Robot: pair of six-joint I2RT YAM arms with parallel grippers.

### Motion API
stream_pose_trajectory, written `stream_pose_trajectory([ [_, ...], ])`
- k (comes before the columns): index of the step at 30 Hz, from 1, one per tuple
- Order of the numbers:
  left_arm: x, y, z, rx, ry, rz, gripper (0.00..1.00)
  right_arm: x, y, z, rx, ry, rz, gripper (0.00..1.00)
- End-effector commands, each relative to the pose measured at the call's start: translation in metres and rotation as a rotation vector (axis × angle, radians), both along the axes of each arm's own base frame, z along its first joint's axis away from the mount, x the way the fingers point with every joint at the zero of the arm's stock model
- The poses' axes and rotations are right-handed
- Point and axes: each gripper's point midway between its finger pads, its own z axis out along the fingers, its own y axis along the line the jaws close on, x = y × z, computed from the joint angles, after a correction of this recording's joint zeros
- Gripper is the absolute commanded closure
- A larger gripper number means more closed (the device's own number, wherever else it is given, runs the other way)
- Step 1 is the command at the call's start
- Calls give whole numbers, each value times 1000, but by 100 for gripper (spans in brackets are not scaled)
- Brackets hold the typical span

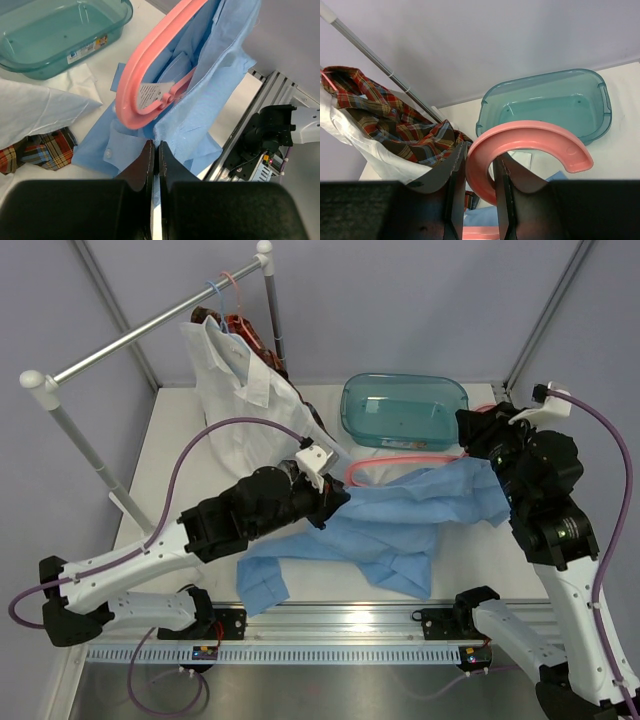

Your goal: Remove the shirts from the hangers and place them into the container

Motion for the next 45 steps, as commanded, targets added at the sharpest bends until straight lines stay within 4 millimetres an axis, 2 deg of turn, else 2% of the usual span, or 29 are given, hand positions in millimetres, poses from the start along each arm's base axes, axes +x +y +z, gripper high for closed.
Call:
stream_pose_trajectory([
  [1,2,-8,-4,-12,28,13,100,-15,-11,58,48,-178,-25,100],
  [3,3,-13,-9,0,33,7,99,-21,-7,65,46,-201,5,100],
  [4,4,-14,-4,-7,26,9,93,-22,-6,67,45,-208,12,100],
  [6,4,-13,5,-21,12,4,69,-24,0,64,26,-210,47,100],
  [7,4,-11,11,-31,-3,6,41,-23,2,61,17,-207,61,100],
  [8,5,-8,21,-47,-18,13,27,-23,4,59,6,-206,74,100],
  [10,5,5,38,-81,-52,36,7,-22,14,47,-13,-195,130,100],
  [11,4,10,44,-83,-71,41,3,-21,16,43,-23,-194,137,100],
  [12,4,16,47,-80,-79,47,1,-21,25,32,-37,-178,190,100],
  [14,0,27,60,-88,-111,43,1,-20,32,26,-51,-181,227,100],
  [15,-2,31,65,-85,-117,39,1,-19,39,16,-60,-167,270,100],
  [18,-5,28,70,-60,-138,2,1,-20,56,8,-78,-171,366,100],
  [26,-12,-31,49,5,-39,-162,11,-19,68,6,-87,-193,434,100],
  [27,-9,-41,38,31,-21,-168,14,-20,69,6,-88,-195,441,100],
  [29,-12,-53,36,33,-3,-211,16,-19,70,6,-88,-195,449,100],
  [30,-10,-60,28,52,8,-217,17,-20,71,6,-89,-197,458,100],
  [36,-4,-71,22,75,5,-218,35,-24,73,6,-92,-202,475,100],
  [37,-2,-72,20,82,2,-212,43,-24,74,5,-91,-202,478,100],
  [39,0,-73,22,81,-5,-206,51,-24,74,3,-91,-197,481,100],
  [45,4,-74,24,83,-14,-187,53,-22,75,-4,-92,-184,485,100],
])
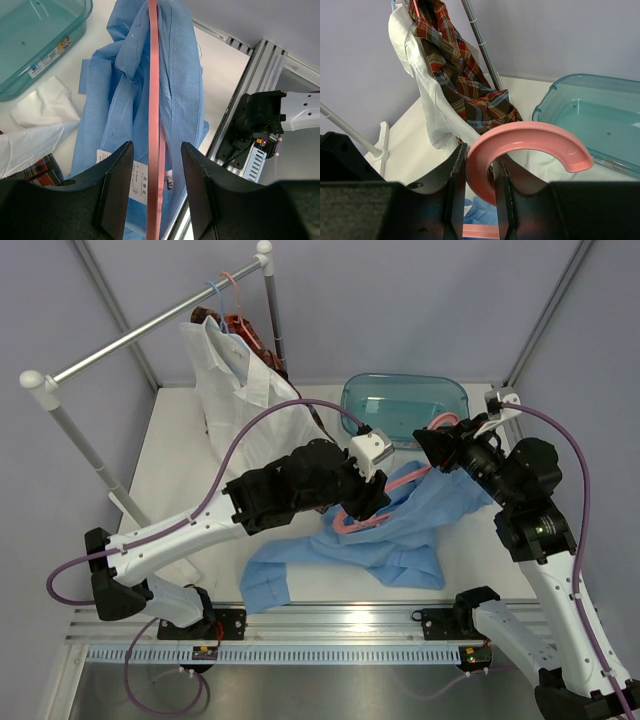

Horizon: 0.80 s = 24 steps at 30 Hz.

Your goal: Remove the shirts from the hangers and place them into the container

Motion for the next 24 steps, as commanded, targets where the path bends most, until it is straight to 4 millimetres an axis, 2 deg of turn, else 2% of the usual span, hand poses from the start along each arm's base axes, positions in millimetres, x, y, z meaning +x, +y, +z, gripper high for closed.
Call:
stream_pose_trajectory([
  [1,3,-5,24,-58,-41,-2,53,-5,2,18,12,-87,26,100],
  [5,3,-7,21,-49,-39,-6,57,-5,3,18,16,-86,27,100],
  [10,3,-12,12,-33,-27,-16,68,-7,3,20,15,-89,30,100],
  [15,3,-15,7,-22,-21,-22,72,-7,3,19,14,-87,33,100],
  [16,3,-16,7,-21,-19,-20,75,-6,3,17,13,-83,33,100],
  [17,4,-15,7,-22,-21,-19,85,-7,3,17,13,-84,35,100],
  [19,5,-15,10,-27,-26,-12,98,-7,3,16,11,-81,33,100],
  [20,6,-14,11,-30,-30,-6,100,-7,2,14,10,-76,30,99],
  [21,6,-13,12,-32,-30,-5,100,-7,2,10,4,-59,27,97],
  [22,8,-12,13,-31,-36,9,100,-6,1,7,-5,-50,22,82],
  [24,12,-8,14,-31,-45,38,100,-5,-4,-3,-19,-9,-8,60],
])
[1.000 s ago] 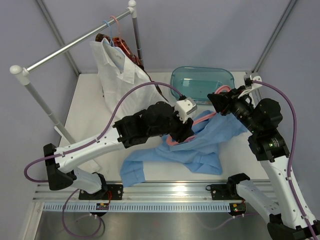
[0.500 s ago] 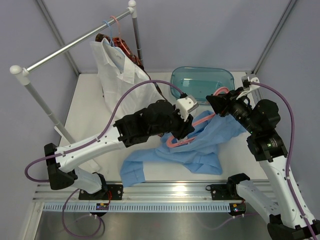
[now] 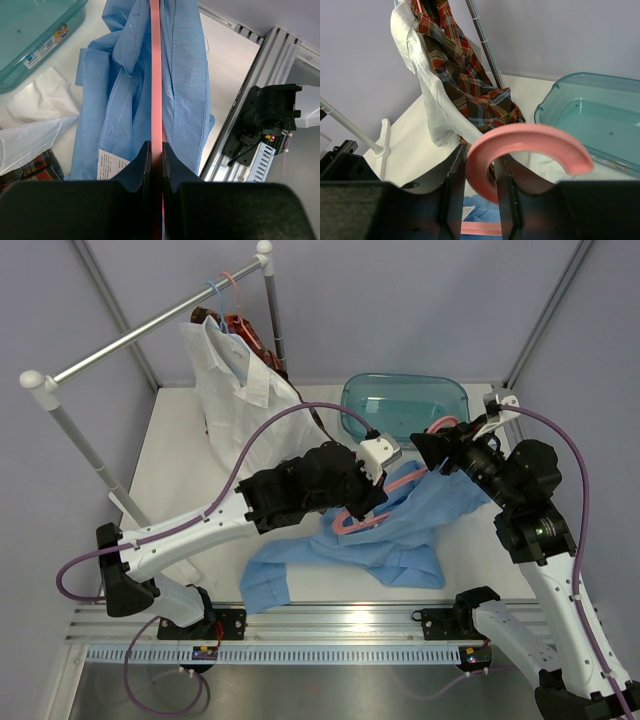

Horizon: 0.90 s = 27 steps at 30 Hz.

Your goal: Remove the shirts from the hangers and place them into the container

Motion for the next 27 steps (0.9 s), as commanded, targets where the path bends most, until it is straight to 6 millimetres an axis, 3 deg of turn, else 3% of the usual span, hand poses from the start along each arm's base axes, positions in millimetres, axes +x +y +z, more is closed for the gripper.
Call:
stream_pose_trajectory([
  [1,10,2,31,-72,-60,55,100,-3,-8,-3,-24,4,-35,46],
  [4,15,7,25,-57,-61,95,100,-7,-22,-15,-41,49,-107,22],
  [6,17,7,24,-57,-56,112,100,-15,-32,-21,-53,72,-154,13],
  [7,16,7,22,-54,-52,113,100,-19,-39,-21,-50,69,-185,3],
  [8,17,8,20,-54,-48,117,100,-22,-42,-24,-55,79,-197,1],
  [16,17,10,22,-81,-48,133,100,-34,-61,-62,-5,191,-309,1],
  [21,15,10,27,-93,-49,123,100,-22,-42,-86,15,286,-237,7],
  [27,11,11,34,-111,-48,109,100,-5,-30,-107,40,346,-217,25],
])
